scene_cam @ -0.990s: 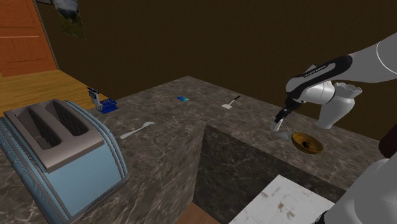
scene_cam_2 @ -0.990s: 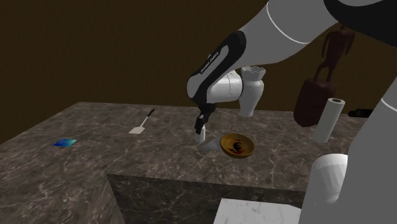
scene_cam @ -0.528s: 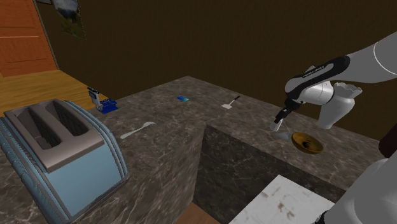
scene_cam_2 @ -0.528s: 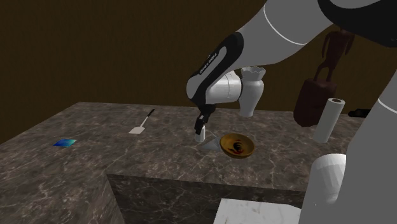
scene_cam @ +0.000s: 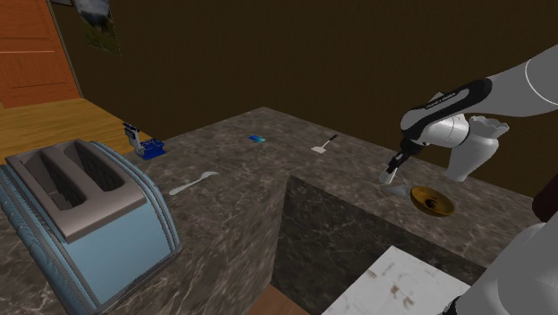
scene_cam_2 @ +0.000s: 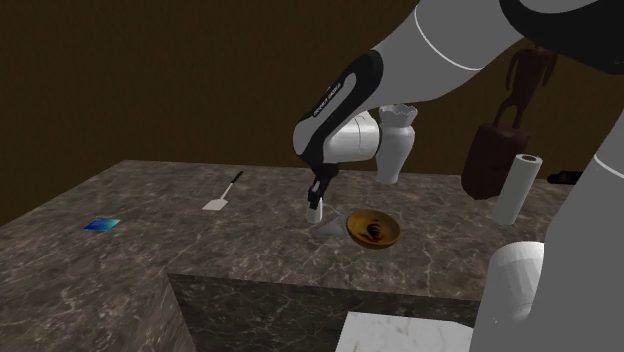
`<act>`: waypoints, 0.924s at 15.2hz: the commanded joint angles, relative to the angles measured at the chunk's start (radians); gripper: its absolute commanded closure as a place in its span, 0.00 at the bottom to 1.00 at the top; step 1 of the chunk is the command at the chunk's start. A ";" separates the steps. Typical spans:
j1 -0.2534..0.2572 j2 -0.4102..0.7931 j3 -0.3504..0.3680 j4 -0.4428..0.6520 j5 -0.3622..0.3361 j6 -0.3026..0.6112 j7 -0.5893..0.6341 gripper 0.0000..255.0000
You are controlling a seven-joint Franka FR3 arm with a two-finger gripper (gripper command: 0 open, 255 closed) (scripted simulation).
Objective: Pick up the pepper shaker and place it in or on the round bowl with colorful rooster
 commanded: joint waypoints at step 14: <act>-0.029 -0.129 0.033 0.065 -0.143 -0.167 0.113 1.00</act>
